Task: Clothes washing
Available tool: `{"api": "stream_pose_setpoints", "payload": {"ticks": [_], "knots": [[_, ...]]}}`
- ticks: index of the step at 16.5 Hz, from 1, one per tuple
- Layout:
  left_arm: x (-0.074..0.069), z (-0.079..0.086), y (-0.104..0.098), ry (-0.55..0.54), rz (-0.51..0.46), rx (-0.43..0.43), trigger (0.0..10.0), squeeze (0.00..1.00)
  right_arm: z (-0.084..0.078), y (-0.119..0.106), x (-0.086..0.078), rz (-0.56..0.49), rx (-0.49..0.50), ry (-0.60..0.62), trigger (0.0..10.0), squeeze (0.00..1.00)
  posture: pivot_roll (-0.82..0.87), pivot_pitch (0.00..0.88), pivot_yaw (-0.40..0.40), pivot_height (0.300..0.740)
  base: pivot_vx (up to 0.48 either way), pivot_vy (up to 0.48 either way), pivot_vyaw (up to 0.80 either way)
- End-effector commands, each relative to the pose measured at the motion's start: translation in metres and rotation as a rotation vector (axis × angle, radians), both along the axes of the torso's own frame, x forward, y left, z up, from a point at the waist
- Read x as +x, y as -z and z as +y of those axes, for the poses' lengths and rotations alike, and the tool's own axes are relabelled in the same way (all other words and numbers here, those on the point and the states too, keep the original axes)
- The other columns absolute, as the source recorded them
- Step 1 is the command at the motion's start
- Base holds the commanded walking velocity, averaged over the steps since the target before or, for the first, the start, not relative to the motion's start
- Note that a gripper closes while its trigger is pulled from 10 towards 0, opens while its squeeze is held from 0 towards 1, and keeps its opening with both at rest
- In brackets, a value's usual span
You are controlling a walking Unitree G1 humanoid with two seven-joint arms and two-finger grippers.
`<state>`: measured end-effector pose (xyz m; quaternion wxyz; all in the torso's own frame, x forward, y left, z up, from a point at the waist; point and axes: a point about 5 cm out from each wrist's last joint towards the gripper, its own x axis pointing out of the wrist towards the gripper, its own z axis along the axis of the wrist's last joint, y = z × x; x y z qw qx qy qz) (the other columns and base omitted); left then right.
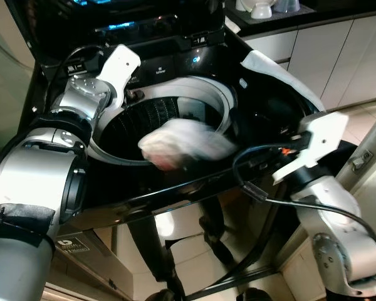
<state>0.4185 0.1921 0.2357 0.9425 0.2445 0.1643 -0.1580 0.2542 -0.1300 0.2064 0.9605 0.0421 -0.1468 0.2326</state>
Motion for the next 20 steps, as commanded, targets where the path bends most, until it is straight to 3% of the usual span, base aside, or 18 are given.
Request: {"api": "stream_pose_setpoints", "payload": {"ticks": [1, 2, 3, 4, 5, 7, 8, 9, 10, 11, 12, 13, 17, 20], "knots": [[-0.001, 0.009, -0.004, -0.012, -0.009, -0.01, 10.0, 1.0, 0.006, -0.001, 0.002, -0.004, -0.003, -0.032, 10.0, 0.0, -0.17, 0.002, 0.115, 0.74, 0.0, 0.0, 0.0], [-0.001, 0.012, -0.006, -0.016, -0.018, -0.008, 10.0, 1.0, 0.007, -0.001, 0.003, -0.004, -0.004, -0.037, 10.0, 0.0, -0.17, 0.0, 0.111, 0.74, 0.0, 0.0, 0.0], [-0.001, 0.017, -0.009, -0.024, -0.043, 0.039, 10.0, 0.0, 0.008, -0.001, 0.005, -0.004, -0.003, -0.042, 10.0, 0.0, -0.16, 0.0, 0.106, 0.74, 0.0, 0.0, 0.0], [0.001, 0.016, -0.026, 0.022, -0.197, 0.123, 10.0, 0.0, 0.009, 0.0, 0.009, -0.005, -0.004, -0.047, 10.0, 0.0, -0.15, 0.0, 0.11, 0.74, 0.0, 0.0, 0.0], [0.0, 0.006, -0.036, 0.091, -0.248, -0.005, 10.0, 0.0, 0.012, 0.002, 0.01, -0.007, -0.001, -0.044, 10.0, 0.0, -0.14, 0.0, 0.11, 0.74, 0.0, 0.0, 0.0], [-0.013, -0.008, -0.033, 0.202, -0.419, -0.102, 10.0, 0.0, 0.013, 0.005, 0.021, -0.008, 0.0, -0.017, 10.0, 0.0, -0.1, 0.0, 0.079, 0.74, 0.0, 0.0, 0.0], [-0.018, -0.006, -0.028, 0.159, -0.444, -0.175, 10.0, 0.0, 0.013, 0.006, 0.026, -0.008, -0.003, -0.004, 10.0, 0.0, -0.08, 0.0, 0.068, 0.74, 0.0, 0.0, 0.0], [-0.035, -0.004, -0.019, 0.087, -0.538, -0.289, 10.0, 0.0, 0.008, 0.004, 0.037, -0.035, -0.024, 0.067, 10.0, 0.0, -0.04, 0.0, 0.037, 0.74, 0.0, 0.0, 0.0], [-0.053, -0.004, -0.015, 0.048, -0.599, -0.33, 10.0, 0.0, 0.006, 0.001, 0.042, -0.046, -0.023, 0.107, 10.0, 0.0, -0.02, 0.0, 0.018, 0.74, 0.0, 0.0, 0.0], [-0.098, -0.018, -0.011, 0.024, -0.693, -0.345, 10.0, 0.0, 0.009, 0.005, 0.044, -0.037, -0.031, 0.115, 10.0, 0.0, 0.03, 0.0, -0.017, 0.74, 0.0, 0.0, 0.0], [-0.118, -0.029, -0.015, 0.023, -0.735, -0.308, 10.0, 0.0, 0.008, 0.007, 0.05, -0.031, -0.044, 0.109, 10.0, 0.0, 0.06, 0.0, -0.038, 0.74, 0.0, 0.0, 0.0], [-0.128, -0.037, -0.015, 0.022, -0.749, -0.316, 10.0, 0.0, 0.007, 0.009, 0.057, -0.036, -0.058, 0.115, 10.0, 0.0, 0.08, 0.0, -0.04, 0.74, 0.0, 0.0, 0.0], [-0.126, -0.055, -0.017, 0.008, -0.74, -0.267, 10.0, 0.0, 0.014, 0.006, 0.07, -0.077, -0.051, 0.148, 10.0, 0.0, 0.04, 0.0, -0.016, 0.74, 0.0, 0.0, 0.0], [-0.119, -0.056, 0.003, -0.076, -0.67, -0.299, 10.0, 0.0, 0.013, 0.022, 0.07, -0.015, -0.066, 0.14, 10.0, 0.0, 0.02, 0.0, -0.034, 0.74, 0.0, 0.0, 0.0]]}}
